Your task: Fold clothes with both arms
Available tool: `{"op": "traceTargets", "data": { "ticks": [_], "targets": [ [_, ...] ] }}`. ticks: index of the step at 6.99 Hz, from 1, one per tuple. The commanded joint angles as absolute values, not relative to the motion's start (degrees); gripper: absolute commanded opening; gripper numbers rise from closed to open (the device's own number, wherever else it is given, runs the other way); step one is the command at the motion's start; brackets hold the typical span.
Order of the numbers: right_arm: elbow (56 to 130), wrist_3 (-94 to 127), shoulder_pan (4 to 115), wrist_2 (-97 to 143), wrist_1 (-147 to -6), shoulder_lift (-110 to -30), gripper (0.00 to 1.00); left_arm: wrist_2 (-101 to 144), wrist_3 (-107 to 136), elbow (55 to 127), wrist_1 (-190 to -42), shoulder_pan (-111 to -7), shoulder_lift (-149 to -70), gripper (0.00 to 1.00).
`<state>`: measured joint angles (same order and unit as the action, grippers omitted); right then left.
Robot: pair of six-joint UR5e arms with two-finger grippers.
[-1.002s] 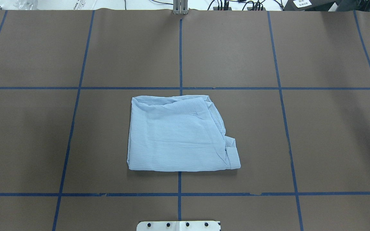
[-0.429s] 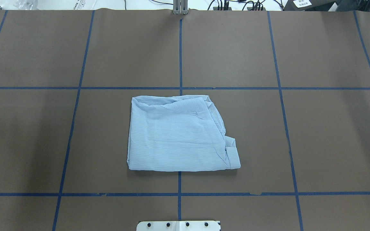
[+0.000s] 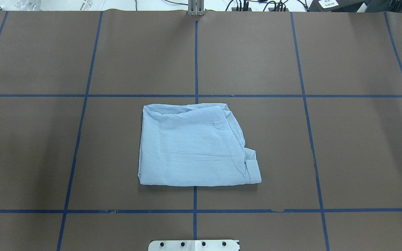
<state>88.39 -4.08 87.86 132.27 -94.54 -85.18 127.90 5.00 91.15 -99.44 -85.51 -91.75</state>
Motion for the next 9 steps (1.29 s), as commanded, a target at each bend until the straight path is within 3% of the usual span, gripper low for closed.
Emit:
{"op": "traceTargets", "data": {
  "ticks": [1, 9],
  "targets": [
    [88.42, -4.04, 87.89, 132.45, -94.57, -85.08, 1.0, 127.97, -4.01, 92.9, -90.2, -87.0, -92.28, 1.0],
    [88.51, -3.87, 87.89, 132.36, -95.01, -85.08, 1.0, 128.5, -6.15, 92.2, -85.52, -87.45, -91.23, 1.0]
  ]
}}
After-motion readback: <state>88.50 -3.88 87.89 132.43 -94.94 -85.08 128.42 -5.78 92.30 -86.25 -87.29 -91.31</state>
